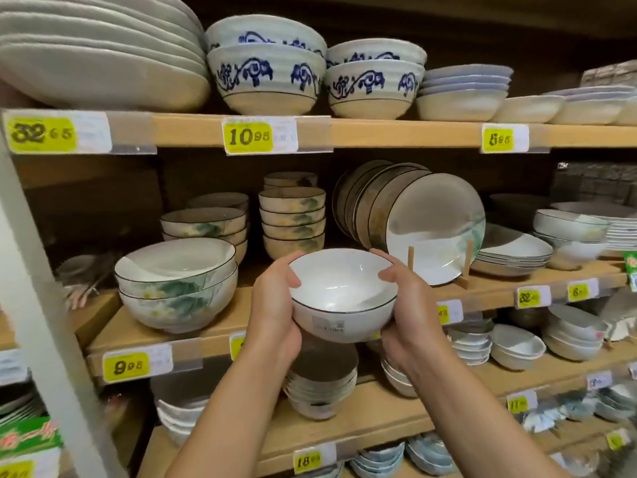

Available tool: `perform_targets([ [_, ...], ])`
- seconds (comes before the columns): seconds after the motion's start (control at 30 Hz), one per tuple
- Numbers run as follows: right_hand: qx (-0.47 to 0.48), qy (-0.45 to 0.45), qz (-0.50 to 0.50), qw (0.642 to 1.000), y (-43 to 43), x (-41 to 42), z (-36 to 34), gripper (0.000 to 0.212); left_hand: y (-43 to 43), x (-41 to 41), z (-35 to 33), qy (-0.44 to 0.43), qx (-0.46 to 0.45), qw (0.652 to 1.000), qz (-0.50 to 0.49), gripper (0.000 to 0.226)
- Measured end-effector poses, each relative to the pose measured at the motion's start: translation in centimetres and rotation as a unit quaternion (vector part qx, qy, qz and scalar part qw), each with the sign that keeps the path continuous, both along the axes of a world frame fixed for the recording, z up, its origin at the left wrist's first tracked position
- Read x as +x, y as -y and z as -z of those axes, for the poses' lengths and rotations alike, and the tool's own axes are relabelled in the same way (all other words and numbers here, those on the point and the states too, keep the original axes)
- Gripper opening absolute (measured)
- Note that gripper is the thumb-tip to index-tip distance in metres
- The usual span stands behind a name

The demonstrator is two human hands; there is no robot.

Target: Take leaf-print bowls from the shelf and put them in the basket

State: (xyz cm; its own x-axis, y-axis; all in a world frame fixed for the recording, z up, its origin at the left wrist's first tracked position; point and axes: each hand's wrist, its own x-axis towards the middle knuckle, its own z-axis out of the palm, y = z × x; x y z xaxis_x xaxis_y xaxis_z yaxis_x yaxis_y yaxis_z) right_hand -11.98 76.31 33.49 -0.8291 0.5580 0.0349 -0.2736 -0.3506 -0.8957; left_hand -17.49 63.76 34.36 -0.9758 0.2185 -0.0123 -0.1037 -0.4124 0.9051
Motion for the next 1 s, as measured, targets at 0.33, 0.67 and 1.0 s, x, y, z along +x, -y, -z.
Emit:
perform_targets([
  [0.33,-0.045,0.019,-0.009,0.999,-2.3,-9.4,1.5,0.033,-3.1,-6.0,3.0,-0.022,0.003,0.995,-0.096,0.058],
  [0.67,0.048,0.019,-0.11,0.993,-2.9,-10.9,3.4,0.041,-4.3,-5.5,4.4,-0.043,-0.006,0.981,-0.187,0.072],
  [1.0,0.044,0.117,-0.207,0.97,-5.6,-13.1,0.0,0.043,-2.4,-8.5,2.2,0.05,-0.01,0.996,-0.076,0.053],
])
